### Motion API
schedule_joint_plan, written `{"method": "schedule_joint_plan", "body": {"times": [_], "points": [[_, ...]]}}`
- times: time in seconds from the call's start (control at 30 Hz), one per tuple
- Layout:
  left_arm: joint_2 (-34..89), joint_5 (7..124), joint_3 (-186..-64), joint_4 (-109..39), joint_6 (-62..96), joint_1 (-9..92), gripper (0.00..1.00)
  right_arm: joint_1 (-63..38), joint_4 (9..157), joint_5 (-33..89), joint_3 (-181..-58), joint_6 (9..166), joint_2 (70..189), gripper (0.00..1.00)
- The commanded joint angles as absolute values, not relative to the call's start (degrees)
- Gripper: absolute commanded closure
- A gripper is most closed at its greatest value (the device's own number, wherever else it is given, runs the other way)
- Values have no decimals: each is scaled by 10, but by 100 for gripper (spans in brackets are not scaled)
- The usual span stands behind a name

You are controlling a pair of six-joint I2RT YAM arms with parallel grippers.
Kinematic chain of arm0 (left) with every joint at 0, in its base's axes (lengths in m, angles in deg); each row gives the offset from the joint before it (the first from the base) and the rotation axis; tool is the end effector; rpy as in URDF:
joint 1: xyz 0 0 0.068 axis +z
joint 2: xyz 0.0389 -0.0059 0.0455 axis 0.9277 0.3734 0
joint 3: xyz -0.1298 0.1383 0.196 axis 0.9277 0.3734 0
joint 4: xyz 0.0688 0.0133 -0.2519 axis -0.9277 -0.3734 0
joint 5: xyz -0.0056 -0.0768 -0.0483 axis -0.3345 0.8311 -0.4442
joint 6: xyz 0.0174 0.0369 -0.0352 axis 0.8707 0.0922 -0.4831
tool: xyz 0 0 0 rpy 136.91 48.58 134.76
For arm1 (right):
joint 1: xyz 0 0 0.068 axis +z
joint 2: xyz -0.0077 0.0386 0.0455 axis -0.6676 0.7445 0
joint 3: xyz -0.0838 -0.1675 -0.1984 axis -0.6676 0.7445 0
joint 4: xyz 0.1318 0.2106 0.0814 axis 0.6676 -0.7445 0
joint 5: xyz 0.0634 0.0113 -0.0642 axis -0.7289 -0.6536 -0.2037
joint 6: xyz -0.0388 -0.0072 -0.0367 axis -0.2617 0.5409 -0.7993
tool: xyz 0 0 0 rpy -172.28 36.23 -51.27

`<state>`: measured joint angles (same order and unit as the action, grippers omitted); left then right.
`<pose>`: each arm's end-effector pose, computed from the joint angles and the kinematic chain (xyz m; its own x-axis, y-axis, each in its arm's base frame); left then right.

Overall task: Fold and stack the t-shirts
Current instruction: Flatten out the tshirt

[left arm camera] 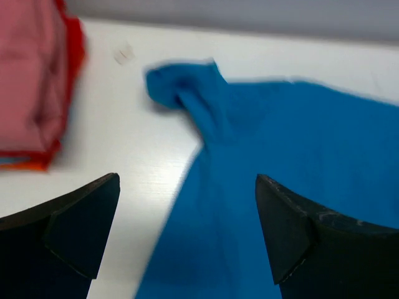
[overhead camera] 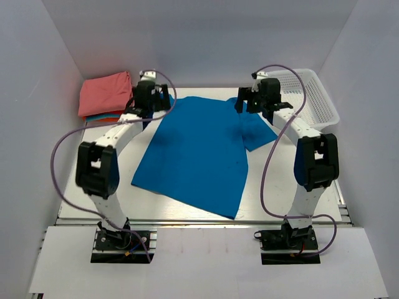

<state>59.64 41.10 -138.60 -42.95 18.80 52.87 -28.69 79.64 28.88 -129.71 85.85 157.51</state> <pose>0.4324 -0.1072 0.2798 -0.4431 -0.0460 -0.8953 -0.0627 0.9978 -0.0203 0.4394 0.1071 0.2755 -0.4610 -0.0142 -0.8873 -0.2826 0.9502 0.1317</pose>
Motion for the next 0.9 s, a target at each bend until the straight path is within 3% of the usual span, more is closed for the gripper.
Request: {"method": "schedule_joint_plan", "body": {"times": [0.0, 0.27, 0.43, 0.57, 0.87], "points": [[515, 572, -1263, -480, 139, 516, 1, -290, 772, 303, -1250, 916, 1565, 10], [319, 745, -968, -425, 73, 506, 1, -301, 746, 295, -1211, 954, 1576, 10], [280, 759, -863, -382, 30, 501, 1, -326, 765, 213, -1190, 972, 1619, 10], [313, 730, -865, -405, 18, 501, 1, -342, 794, 160, -1169, 1003, 1632, 10], [468, 561, -982, -537, -16, 536, 1, -349, 806, 188, -1033, 1065, 1574, 10]]}}
